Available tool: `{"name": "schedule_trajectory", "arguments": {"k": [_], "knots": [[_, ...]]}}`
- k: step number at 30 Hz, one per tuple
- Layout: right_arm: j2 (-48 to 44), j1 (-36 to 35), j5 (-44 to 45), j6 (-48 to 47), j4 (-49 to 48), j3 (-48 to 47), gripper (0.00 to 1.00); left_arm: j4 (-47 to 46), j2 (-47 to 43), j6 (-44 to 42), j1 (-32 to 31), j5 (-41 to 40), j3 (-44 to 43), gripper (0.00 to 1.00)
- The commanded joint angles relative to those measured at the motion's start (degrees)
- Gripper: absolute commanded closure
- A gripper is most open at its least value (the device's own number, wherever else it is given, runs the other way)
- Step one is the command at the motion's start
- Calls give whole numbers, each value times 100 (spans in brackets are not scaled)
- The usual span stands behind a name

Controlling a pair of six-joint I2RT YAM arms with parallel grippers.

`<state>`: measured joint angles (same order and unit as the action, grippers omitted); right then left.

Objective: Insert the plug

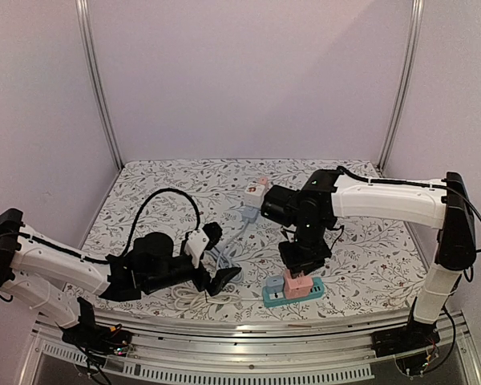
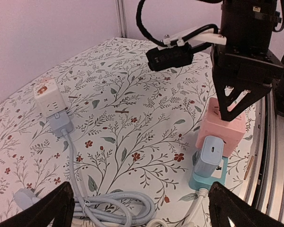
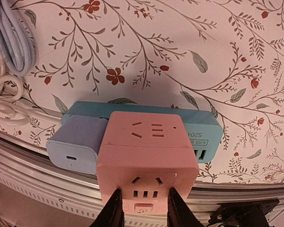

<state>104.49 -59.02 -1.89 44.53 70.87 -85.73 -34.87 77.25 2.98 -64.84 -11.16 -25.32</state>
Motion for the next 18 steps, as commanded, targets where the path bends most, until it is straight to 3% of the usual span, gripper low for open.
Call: {"name": "schedule_trajectory", "arguments": {"k": [1,18], "knots": [[635,-61,-91,39,-450,509,69,-125,-7,-75,68,13,90,2],[855,-179,-330,266,-884,1163,70,-90,-103,-114,68,-88,137,2]]}}
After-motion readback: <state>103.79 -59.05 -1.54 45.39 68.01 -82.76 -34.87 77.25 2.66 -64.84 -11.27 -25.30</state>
